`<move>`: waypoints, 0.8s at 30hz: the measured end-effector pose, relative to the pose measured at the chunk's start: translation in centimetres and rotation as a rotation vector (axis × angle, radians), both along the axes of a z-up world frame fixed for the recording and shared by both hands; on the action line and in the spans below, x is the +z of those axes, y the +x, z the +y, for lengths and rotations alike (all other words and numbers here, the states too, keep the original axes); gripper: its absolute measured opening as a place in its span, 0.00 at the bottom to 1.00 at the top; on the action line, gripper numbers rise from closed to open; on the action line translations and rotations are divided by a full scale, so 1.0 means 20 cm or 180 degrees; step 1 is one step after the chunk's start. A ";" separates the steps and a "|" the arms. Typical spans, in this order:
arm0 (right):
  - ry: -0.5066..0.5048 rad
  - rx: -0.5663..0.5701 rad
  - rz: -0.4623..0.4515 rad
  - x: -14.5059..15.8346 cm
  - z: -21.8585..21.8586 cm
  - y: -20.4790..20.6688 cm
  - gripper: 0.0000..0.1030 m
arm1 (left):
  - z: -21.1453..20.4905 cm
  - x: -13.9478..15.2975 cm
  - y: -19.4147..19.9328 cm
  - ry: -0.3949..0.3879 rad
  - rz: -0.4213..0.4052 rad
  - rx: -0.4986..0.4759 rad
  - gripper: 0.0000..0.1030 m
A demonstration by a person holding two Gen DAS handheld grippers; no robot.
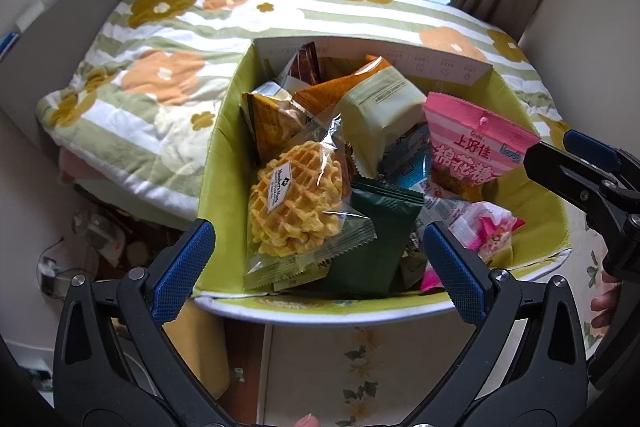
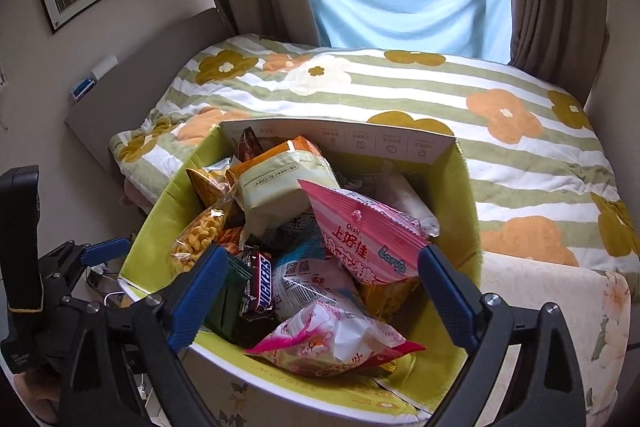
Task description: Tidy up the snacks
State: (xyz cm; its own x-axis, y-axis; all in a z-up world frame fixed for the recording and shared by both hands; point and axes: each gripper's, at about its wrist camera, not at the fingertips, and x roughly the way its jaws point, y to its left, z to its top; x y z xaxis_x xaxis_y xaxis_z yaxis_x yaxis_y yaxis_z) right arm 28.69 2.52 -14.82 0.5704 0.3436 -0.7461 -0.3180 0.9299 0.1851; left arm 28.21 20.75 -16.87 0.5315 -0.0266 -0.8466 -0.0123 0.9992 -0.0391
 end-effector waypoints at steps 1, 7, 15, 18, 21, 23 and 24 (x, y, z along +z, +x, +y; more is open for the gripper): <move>0.0017 -0.0005 -0.0037 0.02 -0.02 -0.02 0.92 | -0.02 0.03 -0.03 0.0004 -0.0041 0.0007 1.00; 0.0048 -0.0133 -0.0325 0.18 -0.23 -0.20 0.92 | -0.17 0.23 -0.20 0.0098 -0.0321 -0.0033 1.00; -0.0095 -0.0492 -0.0788 0.51 -0.64 -0.59 0.96 | -0.45 0.64 -0.56 -0.0039 -0.1070 -0.0114 1.00; -0.0146 -0.0670 -0.0927 0.59 -0.75 -0.73 1.00 | -0.56 0.74 -0.70 0.0066 -0.1302 -0.0108 1.00; -0.0269 -0.0823 -0.1023 0.63 -0.83 -0.85 1.00 | -0.65 0.80 -0.83 0.0197 -0.1426 -0.0100 1.00; -0.0326 -0.0859 -0.1059 0.64 -0.86 -0.90 1.00 | -0.70 0.81 -0.90 0.0210 -0.1468 -0.0101 1.00; -0.0350 -0.0885 -0.1066 0.64 -0.87 -0.93 1.00 | -0.71 0.82 -0.93 0.0185 -0.1472 -0.0114 1.00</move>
State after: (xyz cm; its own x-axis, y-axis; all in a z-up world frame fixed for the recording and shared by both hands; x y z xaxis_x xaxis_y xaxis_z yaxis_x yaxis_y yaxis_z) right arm 10.18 -14.84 -2.08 0.8462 0.0721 -0.5279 -0.0788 0.9968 0.0098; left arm 9.59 6.51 -0.47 0.8531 -0.0113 -0.5217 0.0277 0.9993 0.0237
